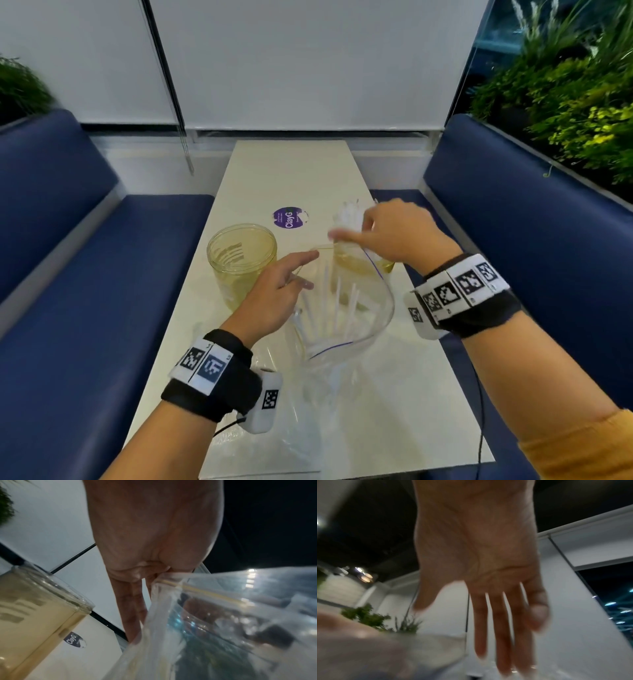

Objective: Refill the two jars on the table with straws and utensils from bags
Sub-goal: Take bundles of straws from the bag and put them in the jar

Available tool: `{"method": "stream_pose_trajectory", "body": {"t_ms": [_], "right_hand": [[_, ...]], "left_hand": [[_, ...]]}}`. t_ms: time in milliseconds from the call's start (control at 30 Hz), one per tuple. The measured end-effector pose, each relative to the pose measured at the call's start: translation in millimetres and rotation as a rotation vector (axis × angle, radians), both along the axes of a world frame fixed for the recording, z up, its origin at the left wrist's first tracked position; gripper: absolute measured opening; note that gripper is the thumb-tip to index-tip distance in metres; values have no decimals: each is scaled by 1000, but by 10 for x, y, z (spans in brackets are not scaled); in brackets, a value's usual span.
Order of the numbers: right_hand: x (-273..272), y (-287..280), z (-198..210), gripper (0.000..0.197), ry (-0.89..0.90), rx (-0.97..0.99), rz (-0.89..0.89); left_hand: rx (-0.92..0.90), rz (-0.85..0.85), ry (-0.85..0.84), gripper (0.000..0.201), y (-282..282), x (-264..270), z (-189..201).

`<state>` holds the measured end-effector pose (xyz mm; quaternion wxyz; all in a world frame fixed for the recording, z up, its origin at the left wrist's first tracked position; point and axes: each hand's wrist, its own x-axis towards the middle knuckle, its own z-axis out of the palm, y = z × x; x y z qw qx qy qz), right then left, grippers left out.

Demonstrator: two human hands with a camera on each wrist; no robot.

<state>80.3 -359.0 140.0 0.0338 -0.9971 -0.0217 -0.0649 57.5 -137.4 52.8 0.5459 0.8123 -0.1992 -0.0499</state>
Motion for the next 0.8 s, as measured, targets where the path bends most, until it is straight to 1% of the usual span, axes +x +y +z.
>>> {"method": "stream_pose_trajectory", "body": {"t_ms": [33, 67, 100, 133, 167, 233, 267, 300, 333, 367, 400, 433, 467, 500, 533, 600, 667, 700, 733, 800], "right_hand": [[-84, 55, -19, 73, 141, -47, 27], [-138, 97, -71, 60, 246, -63, 62], [-164, 126, -135, 45, 311, -52, 98], [-179, 143, -166, 29, 332, -34, 119], [-188, 155, -155, 19, 318, -17, 125], [-207, 184, -43, 16, 265, 4, 106], [-221, 203, 29, 16, 249, 24, 94], [-235, 232, 95, 17, 244, 45, 90], [-256, 274, 146, 17, 244, 57, 91], [-271, 322, 180, 16, 239, 59, 94], [-295, 377, 185, 16, 225, 61, 97], [-318, 432, 184, 16, 214, 70, 98], [-336, 477, 174, 15, 209, 79, 96], [-354, 511, 168, 15, 209, 77, 92], [-373, 534, 176, 15, 203, 65, 88], [-403, 542, 196, 15, 195, 80, 74], [-425, 524, 194, 18, 232, 130, 76], [-444, 522, 187, 19, 251, 130, 72], [-465, 527, 178, 19, 256, 121, 61], [-501, 523, 166, 15, 234, 105, 38]], "left_hand": [[-14, -1, -12, 54, 7, -11, -3], [-26, -3, -25, 54, 18, -18, -7], [-26, -1, -42, 55, 28, -28, -10], [-18, 11, -67, 56, 45, -29, -24], [6, 34, -104, 56, 70, -24, -43], [121, 94, -228, 56, 121, 11, -60], [241, 125, -319, 53, 142, 24, -47], [395, 166, -432, 47, 146, 11, -13], [507, 210, -568, 39, 136, -15, 20], [517, 230, -713, 29, 101, -40, 49], [441, 201, -835, 19, 48, -103, 101], [340, 109, -902, 12, -21, -174, 158], [271, -31, -911, 9, -90, -237, 191], [258, -170, -897, 9, -148, -269, 195], [316, -283, -885, 13, -198, -280, 188], [553, -408, -948, 27, -284, -258, 106], [842, -436, -1061, 34, -366, -233, 70], [986, -412, -1107, 37, -401, -248, 96], [1139, -402, -1075, 43, -439, -280, 122], [1349, -405, -901, 58, -523, -324, 77]]}}
